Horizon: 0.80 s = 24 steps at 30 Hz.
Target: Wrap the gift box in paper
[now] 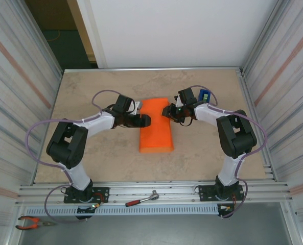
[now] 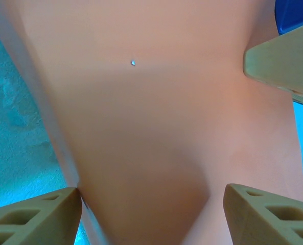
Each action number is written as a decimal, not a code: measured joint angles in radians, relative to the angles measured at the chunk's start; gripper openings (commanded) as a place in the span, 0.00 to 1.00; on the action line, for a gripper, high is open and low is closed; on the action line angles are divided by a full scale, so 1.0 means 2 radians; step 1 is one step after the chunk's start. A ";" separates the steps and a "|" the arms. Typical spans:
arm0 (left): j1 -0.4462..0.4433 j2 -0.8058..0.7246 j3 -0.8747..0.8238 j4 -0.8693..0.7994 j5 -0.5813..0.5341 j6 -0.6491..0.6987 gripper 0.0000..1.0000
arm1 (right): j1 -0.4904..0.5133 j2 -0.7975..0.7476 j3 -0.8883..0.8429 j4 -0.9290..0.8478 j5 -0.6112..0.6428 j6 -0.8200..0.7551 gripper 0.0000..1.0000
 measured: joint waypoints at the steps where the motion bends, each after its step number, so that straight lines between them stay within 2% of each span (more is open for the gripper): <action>1: 0.000 0.002 0.001 0.001 0.001 -0.002 0.73 | 0.000 0.000 0.000 0.000 0.000 0.000 0.35; 14: -0.002 0.010 -0.018 0.034 -0.010 -0.008 0.71 | 0.000 0.000 0.000 0.000 -0.001 0.002 0.35; 24: 0.000 0.005 -0.026 0.047 -0.008 -0.009 0.73 | 0.000 0.000 0.001 -0.001 -0.001 0.002 0.34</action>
